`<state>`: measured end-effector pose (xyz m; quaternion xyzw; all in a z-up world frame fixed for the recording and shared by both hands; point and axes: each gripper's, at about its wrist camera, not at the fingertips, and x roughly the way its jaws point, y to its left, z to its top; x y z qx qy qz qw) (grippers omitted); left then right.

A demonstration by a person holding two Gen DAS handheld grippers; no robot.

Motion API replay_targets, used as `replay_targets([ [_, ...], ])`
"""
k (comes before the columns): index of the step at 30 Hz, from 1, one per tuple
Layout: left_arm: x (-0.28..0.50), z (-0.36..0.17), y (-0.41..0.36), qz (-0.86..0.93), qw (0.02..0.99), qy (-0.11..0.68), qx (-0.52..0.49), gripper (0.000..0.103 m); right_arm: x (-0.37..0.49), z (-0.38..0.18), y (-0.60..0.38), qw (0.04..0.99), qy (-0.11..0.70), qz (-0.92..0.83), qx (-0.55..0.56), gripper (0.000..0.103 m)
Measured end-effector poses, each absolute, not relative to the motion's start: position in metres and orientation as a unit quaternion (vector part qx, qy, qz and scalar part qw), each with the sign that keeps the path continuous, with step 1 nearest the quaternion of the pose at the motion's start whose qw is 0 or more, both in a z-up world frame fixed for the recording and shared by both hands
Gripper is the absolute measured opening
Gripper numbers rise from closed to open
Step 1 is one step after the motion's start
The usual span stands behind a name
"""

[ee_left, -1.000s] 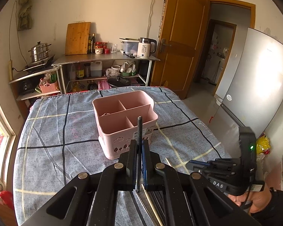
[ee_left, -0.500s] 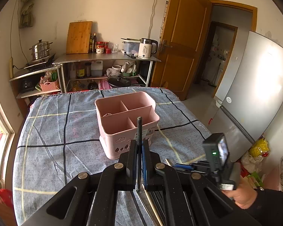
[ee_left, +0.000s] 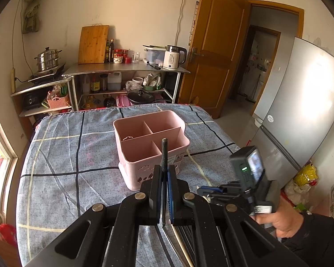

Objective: Organize utensils
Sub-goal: 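Lift and carry both held chopsticks over the pink basket with both grippers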

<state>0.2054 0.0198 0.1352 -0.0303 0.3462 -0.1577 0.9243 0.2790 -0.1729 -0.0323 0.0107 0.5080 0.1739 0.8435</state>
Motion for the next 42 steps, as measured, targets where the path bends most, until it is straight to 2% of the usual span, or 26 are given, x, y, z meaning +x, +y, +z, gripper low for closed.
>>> replay_targets([
  [10, 0.199, 0.159, 0.013, -0.163, 0.930, 0.328, -0.020, 0.004, 0.253, 0.069, -0.187, 0.893, 0.401, 0.202, 0.026, 0.005],
  [18, 0.204, 0.186, 0.013, -0.164, 0.935, 0.314, -0.011, 0.004, 0.245, 0.119, -0.180, 0.914, 0.344, 0.214, 0.026, 0.005],
  [29, 0.251, 0.224, 0.032, -0.150, 0.943, 0.296, -0.026, 0.004, 0.268, 0.179, -0.164, 0.931, 0.275, 0.239, 0.035, 0.005],
  [35, 0.278, 0.235, 0.042, -0.135, 0.948, 0.287, -0.035, 0.004, 0.287, 0.193, -0.150, 0.933, 0.249, 0.252, 0.057, 0.005],
  [42, 0.305, 0.208, 0.052, -0.120, 0.942, 0.308, -0.050, 0.004, 0.310, 0.171, -0.132, 0.929, 0.263, 0.255, 0.062, 0.005],
])
